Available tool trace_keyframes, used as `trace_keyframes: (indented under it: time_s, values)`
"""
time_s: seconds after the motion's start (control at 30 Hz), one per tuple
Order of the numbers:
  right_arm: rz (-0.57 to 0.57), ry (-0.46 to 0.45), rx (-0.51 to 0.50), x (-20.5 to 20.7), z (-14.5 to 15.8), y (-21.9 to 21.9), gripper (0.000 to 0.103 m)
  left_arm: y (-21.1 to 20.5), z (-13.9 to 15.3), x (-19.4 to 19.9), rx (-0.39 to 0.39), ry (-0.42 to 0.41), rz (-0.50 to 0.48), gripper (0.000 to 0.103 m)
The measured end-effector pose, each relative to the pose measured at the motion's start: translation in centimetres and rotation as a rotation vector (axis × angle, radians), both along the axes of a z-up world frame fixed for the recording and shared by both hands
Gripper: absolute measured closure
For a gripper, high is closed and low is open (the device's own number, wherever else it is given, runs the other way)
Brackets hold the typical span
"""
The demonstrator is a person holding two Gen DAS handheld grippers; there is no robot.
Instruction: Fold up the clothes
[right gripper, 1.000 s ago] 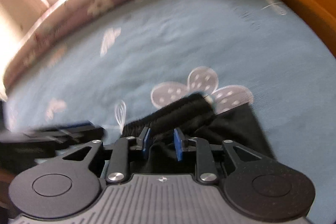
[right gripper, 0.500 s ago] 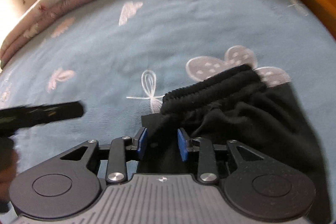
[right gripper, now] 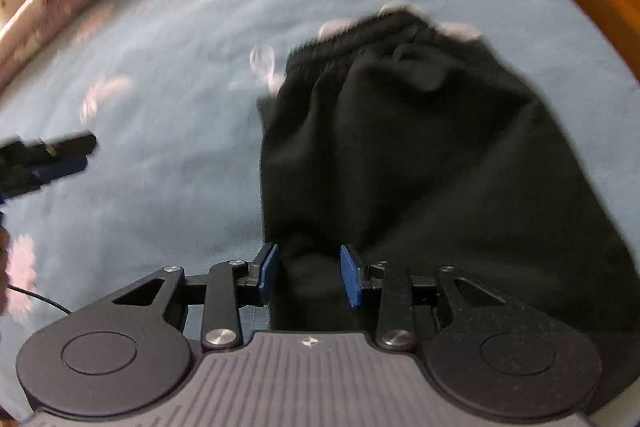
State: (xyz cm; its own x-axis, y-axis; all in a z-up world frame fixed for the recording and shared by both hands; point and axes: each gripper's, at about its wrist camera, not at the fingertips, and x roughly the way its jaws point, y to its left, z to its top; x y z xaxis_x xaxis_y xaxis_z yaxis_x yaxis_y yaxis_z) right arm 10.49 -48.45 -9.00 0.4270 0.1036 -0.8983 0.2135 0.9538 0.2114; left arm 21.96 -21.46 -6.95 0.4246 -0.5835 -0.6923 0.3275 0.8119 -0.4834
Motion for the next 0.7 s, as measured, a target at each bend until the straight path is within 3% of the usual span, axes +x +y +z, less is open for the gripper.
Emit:
trace_keyframes:
  time_s: [0.2,0.43,0.53,0.7]
  values:
    - [-0.035,-0.063,-0.033,-0.4,3.1,0.6,0.062,2.7,-0.2,-1.3,-0.019,-0.008,-0.024,0.025]
    - [-0.216,0.087,-0.169,-8.8,3.9,4.3,0.062,8.0,2.4,-3.5,-0.05,0.008,-0.129,0.024]
    - [-0.298,0.099,-0.225,-12.1,3.6,6.5,0.062,10.4,2.6,-4.8,-0.035,0.003,-0.187,0.022]
    - [-0.206,0.069,-0.346,-12.5,0.2,9.2,0.062,12.2,1.2,-7.5,0.025,-0.03,-0.187,0.022]
